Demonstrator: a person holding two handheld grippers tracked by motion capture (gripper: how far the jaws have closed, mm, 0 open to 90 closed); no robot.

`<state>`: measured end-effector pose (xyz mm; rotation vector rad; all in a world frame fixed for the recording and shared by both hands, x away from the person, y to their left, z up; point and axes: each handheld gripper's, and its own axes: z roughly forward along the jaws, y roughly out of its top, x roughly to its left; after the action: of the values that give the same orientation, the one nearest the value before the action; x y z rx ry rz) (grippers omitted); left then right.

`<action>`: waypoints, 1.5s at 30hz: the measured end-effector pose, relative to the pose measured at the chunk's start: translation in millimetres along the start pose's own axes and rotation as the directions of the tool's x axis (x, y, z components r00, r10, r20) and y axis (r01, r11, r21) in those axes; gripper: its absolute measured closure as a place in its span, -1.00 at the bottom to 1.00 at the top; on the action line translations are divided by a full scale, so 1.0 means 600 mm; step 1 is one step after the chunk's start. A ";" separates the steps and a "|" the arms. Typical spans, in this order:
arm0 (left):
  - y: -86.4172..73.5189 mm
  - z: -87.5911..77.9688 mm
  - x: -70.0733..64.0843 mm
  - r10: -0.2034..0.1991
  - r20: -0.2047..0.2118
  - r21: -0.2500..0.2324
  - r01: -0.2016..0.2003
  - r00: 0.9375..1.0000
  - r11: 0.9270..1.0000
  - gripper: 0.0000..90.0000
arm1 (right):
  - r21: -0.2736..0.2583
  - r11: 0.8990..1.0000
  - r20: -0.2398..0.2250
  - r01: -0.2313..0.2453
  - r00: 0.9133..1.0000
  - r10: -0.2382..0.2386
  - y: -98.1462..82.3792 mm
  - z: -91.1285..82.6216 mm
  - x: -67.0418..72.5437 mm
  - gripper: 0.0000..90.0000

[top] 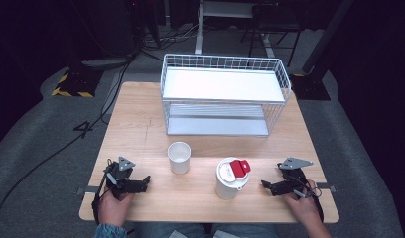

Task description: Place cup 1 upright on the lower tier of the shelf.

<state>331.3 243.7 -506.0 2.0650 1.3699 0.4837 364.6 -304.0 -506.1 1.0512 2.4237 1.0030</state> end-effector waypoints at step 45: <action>0.038 -0.062 -0.068 0.113 0.162 -0.193 -0.081 0.980 0.978 -0.99 | -0.003 1.000 -0.002 -0.001 1.000 0.001 0.000 0.000 -0.001 -0.99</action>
<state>308.7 210.2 -461.7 1.9769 1.0853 0.4444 365.1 -304.6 -506.3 1.0510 2.4226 1.0087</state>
